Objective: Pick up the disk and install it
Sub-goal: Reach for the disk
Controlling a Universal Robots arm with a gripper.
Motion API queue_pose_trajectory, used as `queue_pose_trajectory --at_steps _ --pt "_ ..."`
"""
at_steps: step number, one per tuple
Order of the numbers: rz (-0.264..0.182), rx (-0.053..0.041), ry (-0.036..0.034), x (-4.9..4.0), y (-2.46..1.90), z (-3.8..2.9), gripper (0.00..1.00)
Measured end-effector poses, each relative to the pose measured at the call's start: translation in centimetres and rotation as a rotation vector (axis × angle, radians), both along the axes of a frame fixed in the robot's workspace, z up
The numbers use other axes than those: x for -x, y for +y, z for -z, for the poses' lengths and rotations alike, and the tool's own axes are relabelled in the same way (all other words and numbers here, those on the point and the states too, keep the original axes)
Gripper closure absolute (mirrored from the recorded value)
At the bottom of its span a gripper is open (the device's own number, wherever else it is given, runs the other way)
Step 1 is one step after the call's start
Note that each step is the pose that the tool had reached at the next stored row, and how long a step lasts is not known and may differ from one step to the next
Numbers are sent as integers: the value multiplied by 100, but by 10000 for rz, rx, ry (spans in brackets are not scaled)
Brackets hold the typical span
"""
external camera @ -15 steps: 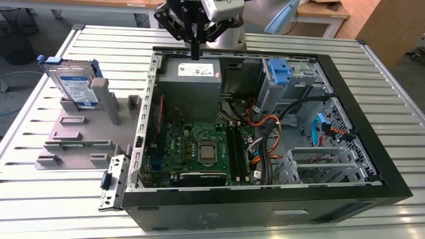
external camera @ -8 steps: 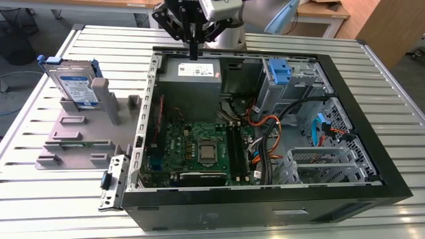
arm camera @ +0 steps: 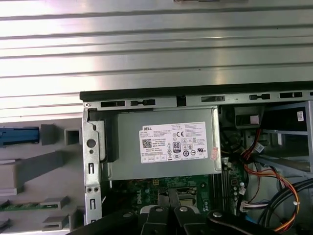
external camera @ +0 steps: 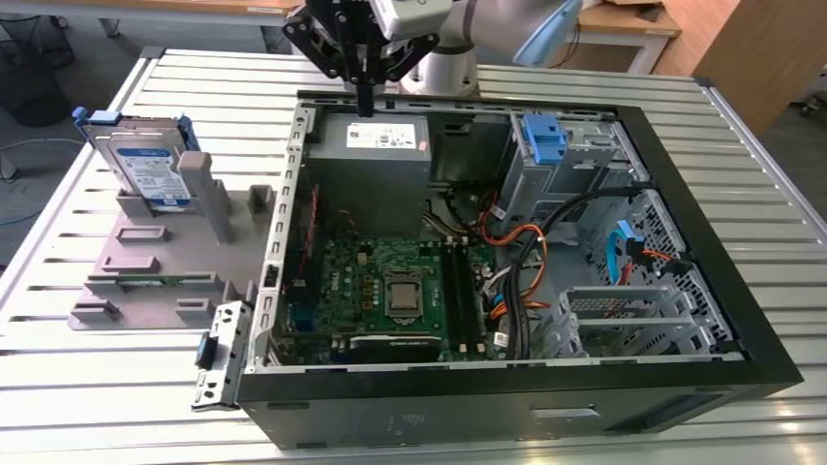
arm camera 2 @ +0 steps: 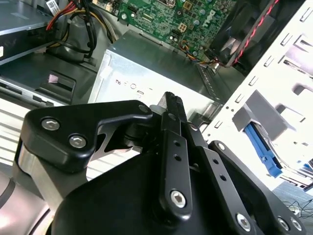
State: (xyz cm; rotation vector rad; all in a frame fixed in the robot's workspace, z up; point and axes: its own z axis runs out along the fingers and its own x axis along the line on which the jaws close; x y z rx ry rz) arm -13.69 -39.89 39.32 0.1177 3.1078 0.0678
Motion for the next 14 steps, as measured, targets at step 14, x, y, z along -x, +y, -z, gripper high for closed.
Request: queue_pose_trajectory --at_steps 14 --pt "0 0 -129 322 0 11 89"
